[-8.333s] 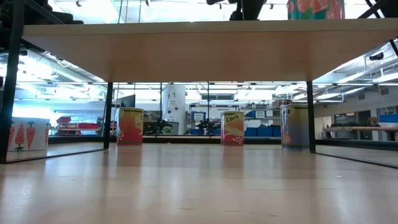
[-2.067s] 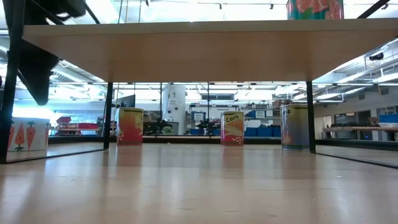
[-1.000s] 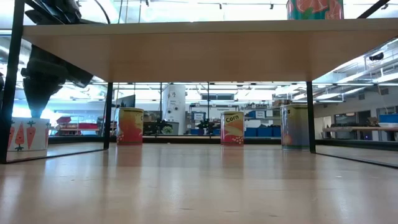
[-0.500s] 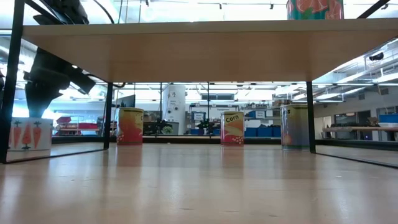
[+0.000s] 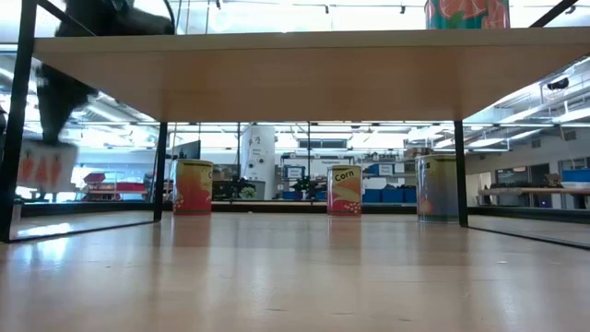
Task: Pick and place cans onto a shelf
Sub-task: Put the small canned carrots on the shelf
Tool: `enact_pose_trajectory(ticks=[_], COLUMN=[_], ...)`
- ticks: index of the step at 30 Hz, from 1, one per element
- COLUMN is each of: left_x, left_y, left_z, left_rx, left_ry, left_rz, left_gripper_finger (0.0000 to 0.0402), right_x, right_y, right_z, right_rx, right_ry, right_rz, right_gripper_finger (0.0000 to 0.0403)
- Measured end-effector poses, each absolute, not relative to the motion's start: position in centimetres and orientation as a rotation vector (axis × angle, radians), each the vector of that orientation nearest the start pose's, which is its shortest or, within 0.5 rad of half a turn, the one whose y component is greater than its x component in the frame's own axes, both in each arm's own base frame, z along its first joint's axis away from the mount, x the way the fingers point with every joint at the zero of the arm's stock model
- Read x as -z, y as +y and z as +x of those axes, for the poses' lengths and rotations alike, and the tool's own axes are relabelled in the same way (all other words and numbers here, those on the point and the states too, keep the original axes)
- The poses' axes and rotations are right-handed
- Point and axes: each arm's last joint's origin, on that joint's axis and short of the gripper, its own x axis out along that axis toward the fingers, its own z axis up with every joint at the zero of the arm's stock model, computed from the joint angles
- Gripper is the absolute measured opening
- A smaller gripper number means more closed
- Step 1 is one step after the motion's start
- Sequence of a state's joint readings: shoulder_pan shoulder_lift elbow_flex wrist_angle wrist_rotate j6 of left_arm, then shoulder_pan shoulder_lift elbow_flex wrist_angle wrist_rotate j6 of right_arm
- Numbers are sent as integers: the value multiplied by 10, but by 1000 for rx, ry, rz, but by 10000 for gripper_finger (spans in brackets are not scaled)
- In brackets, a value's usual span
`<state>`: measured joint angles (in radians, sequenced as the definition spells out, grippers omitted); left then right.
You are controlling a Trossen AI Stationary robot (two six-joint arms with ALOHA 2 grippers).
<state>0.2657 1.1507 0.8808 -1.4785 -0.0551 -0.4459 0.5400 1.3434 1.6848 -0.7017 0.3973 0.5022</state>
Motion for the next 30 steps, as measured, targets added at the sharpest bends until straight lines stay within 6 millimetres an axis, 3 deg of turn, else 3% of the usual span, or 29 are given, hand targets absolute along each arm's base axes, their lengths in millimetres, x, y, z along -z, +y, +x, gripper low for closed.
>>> enact_pose_trajectory(ticks=[4,12,19,24,30], left_x=[-279,-351,-403,-417,-415], left_y=[41,36,21,10,-16], left_z=[146,154,143,152,196], left_rx=[-573,-331,-149,-130,-29], left_ry=[1624,1344,1148,1018,927], left_rz=[-481,-601,-681,-690,-654], left_gripper_finger=[1,1,0,0,0], right_x=[-467,-469,-469,-470,-479], right_y=[124,124,124,125,126], right_z=[229,229,229,230,232], right_rx=[-60,-65,-65,-67,-92], right_ry=[337,318,317,309,231], right_rz=[340,350,351,357,419], right_gripper_finger=[286,286,286,286,286])
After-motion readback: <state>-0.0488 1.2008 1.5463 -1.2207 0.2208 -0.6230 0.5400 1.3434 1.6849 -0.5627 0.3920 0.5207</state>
